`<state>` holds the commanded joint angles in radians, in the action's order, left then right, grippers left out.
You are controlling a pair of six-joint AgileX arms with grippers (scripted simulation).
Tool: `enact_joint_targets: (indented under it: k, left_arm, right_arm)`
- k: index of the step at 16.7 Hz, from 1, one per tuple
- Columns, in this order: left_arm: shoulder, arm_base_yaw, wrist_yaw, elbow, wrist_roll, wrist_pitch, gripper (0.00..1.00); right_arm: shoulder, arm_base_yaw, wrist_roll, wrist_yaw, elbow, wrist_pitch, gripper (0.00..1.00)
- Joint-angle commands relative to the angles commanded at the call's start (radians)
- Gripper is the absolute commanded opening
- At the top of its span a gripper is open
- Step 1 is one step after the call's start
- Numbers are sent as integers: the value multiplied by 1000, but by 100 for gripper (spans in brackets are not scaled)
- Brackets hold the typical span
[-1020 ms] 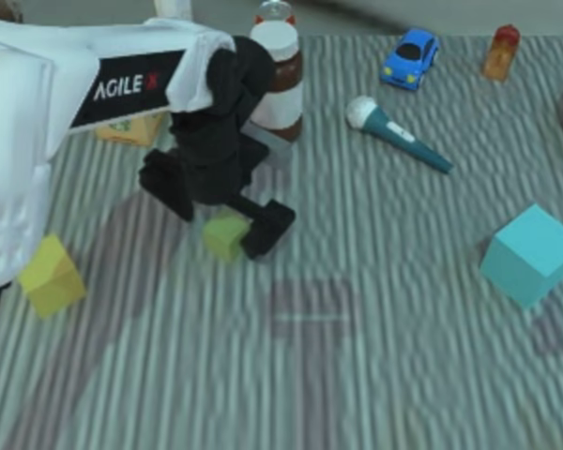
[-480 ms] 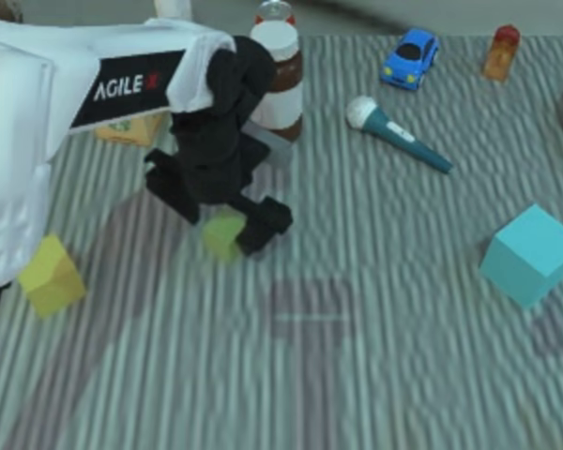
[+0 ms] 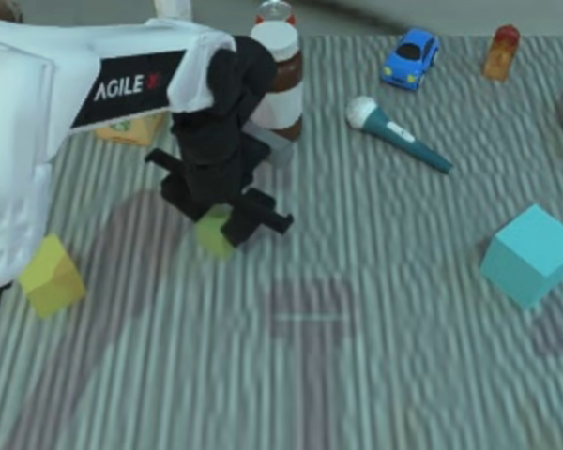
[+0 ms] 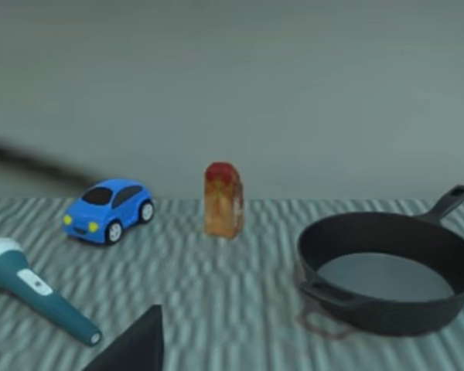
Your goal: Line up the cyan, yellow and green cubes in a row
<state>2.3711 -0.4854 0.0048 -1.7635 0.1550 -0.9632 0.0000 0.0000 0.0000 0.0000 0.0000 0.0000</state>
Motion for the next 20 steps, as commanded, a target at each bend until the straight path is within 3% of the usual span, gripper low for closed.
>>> enact_joint_targets:
  k: [8,15,20]
  left_arm:
    - [-36,1,5,-14,-2,-14,0]
    - [-88,18,4,-172,-4,-232,0]
    - [-94,14,4,-186,-3,-247,0]
  right_arm:
    - [0,0,0,0,0,0,100]
    - [0,0,0,0,0,0,100]
    - [0,0,0,0,0,0,100]
